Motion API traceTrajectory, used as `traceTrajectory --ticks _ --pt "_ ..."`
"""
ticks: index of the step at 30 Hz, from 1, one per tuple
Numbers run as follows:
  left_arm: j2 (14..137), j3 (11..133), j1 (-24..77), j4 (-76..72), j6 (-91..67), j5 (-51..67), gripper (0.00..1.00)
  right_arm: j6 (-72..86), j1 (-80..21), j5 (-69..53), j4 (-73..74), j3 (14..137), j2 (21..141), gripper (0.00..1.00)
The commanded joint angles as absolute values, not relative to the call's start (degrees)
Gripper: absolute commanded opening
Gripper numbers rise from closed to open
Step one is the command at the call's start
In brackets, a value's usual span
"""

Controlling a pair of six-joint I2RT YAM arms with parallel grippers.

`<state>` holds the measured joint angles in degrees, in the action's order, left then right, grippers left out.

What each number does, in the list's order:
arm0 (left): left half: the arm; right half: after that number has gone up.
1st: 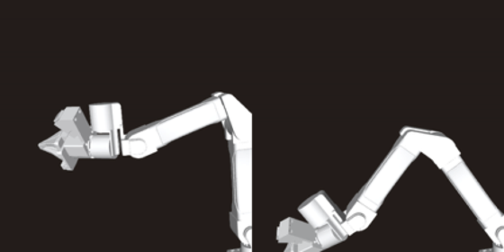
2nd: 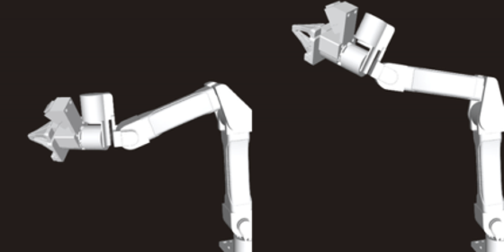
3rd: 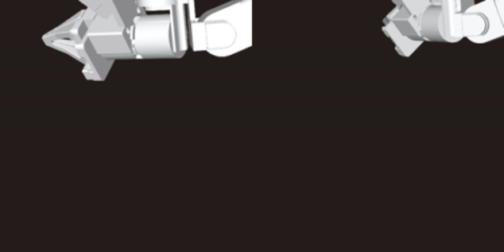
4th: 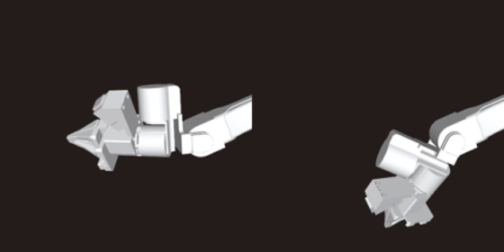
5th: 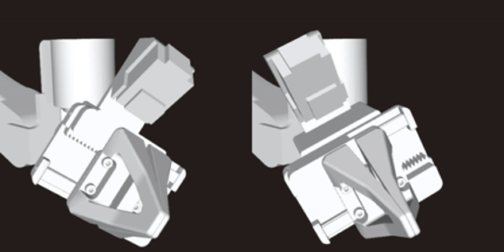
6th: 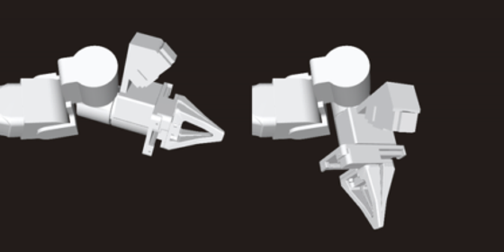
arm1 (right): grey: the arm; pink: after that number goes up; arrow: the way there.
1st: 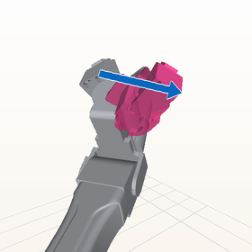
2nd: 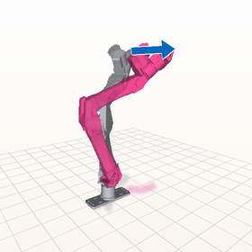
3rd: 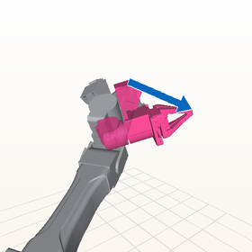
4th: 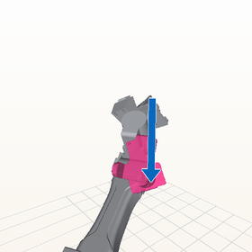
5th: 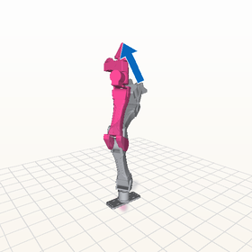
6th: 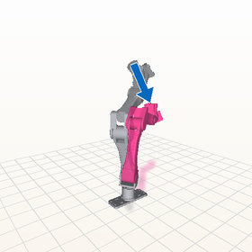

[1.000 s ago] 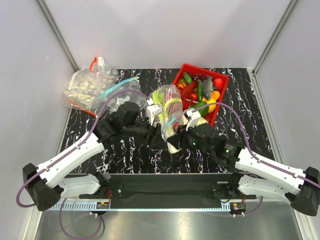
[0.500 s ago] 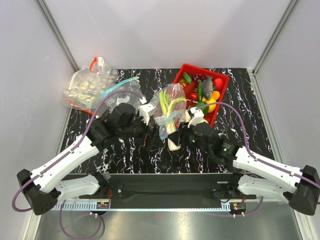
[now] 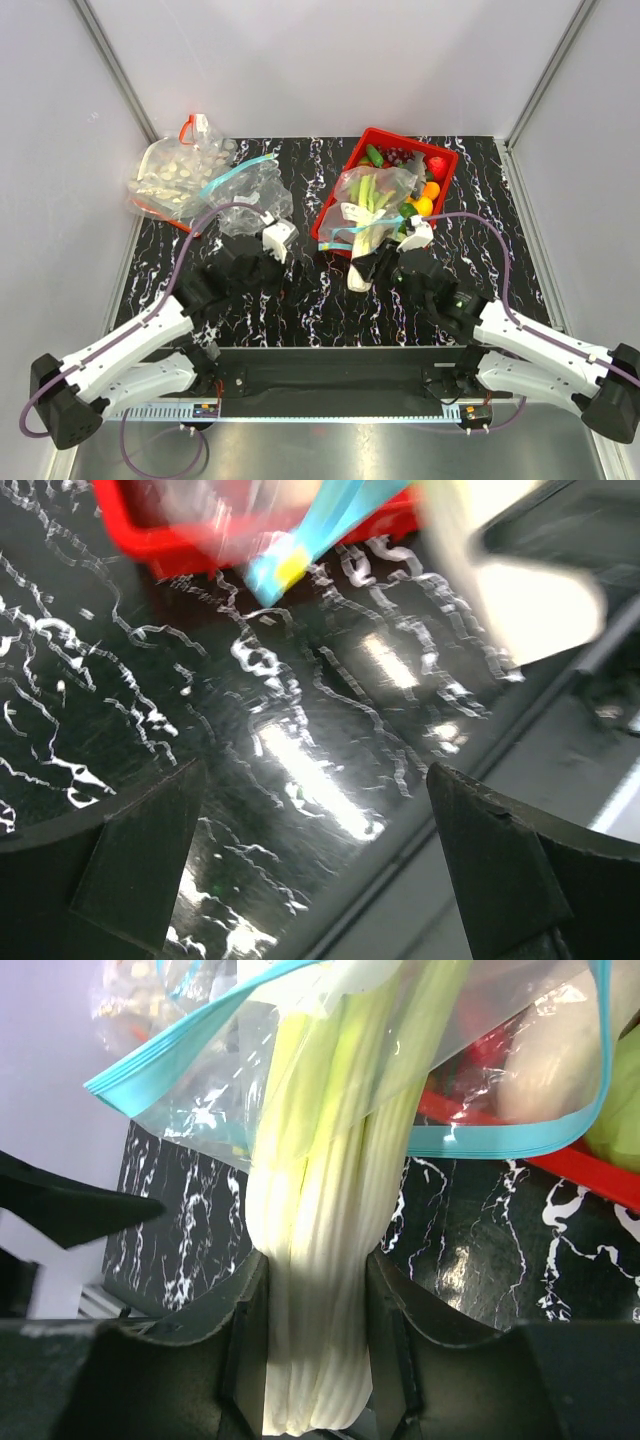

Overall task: Place the food in the zip-top bag and seal the zipper
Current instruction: Place the fake vegetable in the zipper food storage bag.

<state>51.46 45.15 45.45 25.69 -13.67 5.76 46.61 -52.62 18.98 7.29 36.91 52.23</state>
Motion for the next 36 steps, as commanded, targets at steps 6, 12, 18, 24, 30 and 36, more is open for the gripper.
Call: traceTrajectory --ticks 6,12,18,24,30,36 --pt "51.33 32.19 47.98 -4.2 -3.62 -6.76 0.99 50.18 -50.63 22.24 7.21 39.64 52.29 0.05" --pt "52.91 24.45 48.69 -21.78 11.39 -9.85 0.99 50.45 -50.01 20.13 8.26 40.87 52.21 0.05" --pt "53.43 17.07 48.69 -38.27 30.89 -2.91 0.99 49.92 -49.4 18.28 10.36 42.89 51.94 0.05" --pt "59.23 21.17 45.0 -41.39 36.29 6.32 0.98 49.31 -49.39 17.84 12.21 44.47 51.24 0.05" --pt "64.24 23.29 41.14 -48.25 35.59 14.05 0.92 49.48 -48.96 16.97 13.01 44.65 51.15 0.05" --pt "66.09 24.34 39.82 -48.52 38.05 24.07 0.82 49.66 -48.95 16.35 13.01 44.47 51.15 0.06"
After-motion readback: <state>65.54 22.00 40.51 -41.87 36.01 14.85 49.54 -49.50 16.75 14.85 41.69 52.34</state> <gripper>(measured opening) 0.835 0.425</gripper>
